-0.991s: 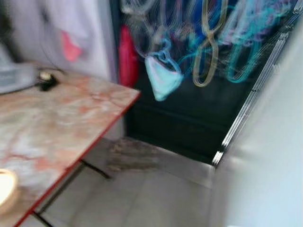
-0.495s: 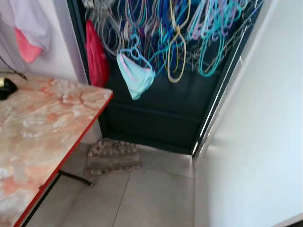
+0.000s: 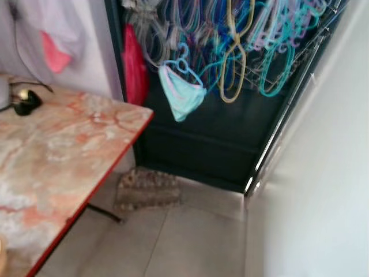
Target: Restocking fridge
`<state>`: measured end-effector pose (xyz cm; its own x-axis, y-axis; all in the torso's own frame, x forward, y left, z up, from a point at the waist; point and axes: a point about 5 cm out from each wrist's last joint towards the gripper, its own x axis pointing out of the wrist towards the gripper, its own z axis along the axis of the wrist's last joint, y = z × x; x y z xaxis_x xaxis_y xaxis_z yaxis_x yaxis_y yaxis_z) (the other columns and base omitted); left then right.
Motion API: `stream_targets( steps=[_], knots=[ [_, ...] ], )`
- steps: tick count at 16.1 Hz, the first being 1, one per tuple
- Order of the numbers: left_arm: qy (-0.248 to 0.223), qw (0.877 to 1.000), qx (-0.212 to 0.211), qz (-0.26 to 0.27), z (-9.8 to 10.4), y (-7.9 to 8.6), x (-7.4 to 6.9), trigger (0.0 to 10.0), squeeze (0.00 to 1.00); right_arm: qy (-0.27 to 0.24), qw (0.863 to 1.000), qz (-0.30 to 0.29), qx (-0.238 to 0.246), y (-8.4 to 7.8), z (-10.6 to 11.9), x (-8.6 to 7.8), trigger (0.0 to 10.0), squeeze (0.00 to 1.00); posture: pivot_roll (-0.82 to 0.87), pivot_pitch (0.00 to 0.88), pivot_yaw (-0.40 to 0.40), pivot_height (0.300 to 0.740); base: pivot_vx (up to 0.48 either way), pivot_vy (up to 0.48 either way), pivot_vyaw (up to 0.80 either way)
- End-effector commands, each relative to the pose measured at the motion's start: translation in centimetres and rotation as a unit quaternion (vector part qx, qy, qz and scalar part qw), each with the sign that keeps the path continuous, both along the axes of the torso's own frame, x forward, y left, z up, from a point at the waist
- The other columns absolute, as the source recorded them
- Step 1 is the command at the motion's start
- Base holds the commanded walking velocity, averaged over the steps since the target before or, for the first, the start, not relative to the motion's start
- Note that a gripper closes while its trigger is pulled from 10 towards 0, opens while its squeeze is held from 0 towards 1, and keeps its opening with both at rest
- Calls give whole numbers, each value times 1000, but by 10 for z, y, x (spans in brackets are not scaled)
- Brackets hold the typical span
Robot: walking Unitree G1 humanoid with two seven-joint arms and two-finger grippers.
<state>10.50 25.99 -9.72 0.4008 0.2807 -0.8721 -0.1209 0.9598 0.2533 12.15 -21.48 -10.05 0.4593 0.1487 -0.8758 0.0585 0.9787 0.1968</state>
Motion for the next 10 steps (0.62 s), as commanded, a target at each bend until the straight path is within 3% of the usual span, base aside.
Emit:
stream_targets(
  steps=[1, 8, 10],
  knots=[
    [-4, 1000, 1, -7, 2, 3, 5, 10000, 0, 12, 1000, -1, -6, -4, -1, -7, 10000, 0, 116, 0, -46, 740, 0, 0, -712],
    [-1, 1000, -8, -5, 0, -2, 3, 10000, 0, 15, 1000, 4, -5, -4, -2, -7, 10000, 0, 117, 0, -46, 740, 0, 34, -714],
    [-1, 1000, -12, -7, -2, -10, 5, 10000, 0, 16, 1000, 4, -5, -4, -2, -8, 10000, 0, 118, 0, -46, 740, 0, 476, -716]
  ],
)
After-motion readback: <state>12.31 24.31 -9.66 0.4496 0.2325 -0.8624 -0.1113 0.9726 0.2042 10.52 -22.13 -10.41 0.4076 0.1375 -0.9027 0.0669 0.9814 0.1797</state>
